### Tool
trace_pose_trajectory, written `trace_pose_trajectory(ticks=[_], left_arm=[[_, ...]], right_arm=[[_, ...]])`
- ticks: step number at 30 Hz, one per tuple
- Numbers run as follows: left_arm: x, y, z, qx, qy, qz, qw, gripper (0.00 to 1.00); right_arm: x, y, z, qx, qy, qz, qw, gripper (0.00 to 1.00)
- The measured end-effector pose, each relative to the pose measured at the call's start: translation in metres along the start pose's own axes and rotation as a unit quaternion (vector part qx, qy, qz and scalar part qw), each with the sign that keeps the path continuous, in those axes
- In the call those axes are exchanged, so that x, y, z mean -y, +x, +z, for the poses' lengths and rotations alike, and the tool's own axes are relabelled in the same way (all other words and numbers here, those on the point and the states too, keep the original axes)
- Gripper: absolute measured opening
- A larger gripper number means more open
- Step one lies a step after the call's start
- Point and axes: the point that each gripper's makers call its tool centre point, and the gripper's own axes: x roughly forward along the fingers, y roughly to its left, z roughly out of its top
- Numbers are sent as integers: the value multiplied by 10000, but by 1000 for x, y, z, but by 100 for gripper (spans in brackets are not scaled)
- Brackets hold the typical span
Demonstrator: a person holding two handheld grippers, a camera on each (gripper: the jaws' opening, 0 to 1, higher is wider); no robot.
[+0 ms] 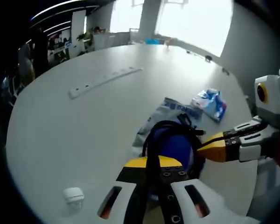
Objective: Arrange the tabletop items into an orderly group along one side of the table until the central work area is clear of visible clutter.
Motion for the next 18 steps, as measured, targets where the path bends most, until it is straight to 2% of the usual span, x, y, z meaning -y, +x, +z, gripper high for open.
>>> trace_pose_trajectory(ticks=[18], left_arm=[[10,-10,12,181,-177,-17,9997,0]], right_arm=[[3,-12,15,108,-96,66,9999,3]])
